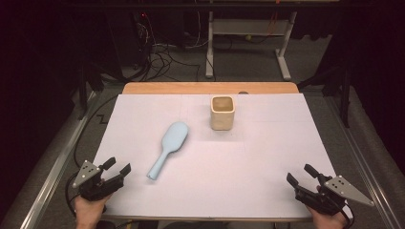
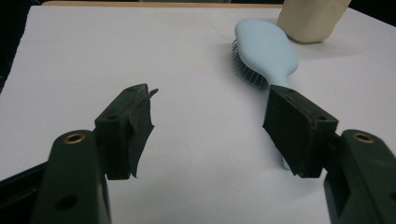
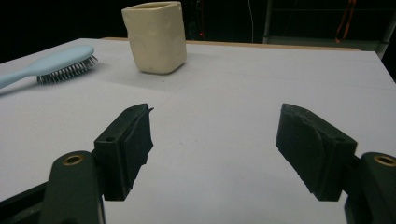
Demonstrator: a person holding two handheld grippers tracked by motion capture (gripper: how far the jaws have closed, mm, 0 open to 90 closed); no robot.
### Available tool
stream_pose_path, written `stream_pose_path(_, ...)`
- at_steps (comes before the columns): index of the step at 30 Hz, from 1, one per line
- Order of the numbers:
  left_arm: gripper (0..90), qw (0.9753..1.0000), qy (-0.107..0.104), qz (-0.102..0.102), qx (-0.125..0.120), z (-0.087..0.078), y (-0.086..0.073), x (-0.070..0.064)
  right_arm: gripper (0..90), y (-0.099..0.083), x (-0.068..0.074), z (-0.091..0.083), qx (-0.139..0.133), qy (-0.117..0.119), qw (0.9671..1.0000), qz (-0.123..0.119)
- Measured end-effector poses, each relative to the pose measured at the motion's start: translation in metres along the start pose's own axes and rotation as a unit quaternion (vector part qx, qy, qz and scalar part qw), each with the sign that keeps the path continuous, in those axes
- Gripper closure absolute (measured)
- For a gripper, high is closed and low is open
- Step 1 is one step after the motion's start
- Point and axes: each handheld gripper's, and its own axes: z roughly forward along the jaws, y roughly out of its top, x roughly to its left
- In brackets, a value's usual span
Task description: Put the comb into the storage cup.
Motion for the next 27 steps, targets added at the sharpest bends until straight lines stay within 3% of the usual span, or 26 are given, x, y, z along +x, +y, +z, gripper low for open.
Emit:
stream_pose_path(7,32.4,1.0,-0.003,-0.009,-0.001,0.0011,-0.0011,0.0016,26.9,-0.0002,0.0006,0.001,0.002,0.001,1.0,0.002)
stream_pose_path(27,32.3,0.9999,-0.006,-0.008,-0.001,0.0025,-0.0002,0.0011,27.2,-0.0011,0.0005,0.0015,0.006,0.006,1.0,0.003)
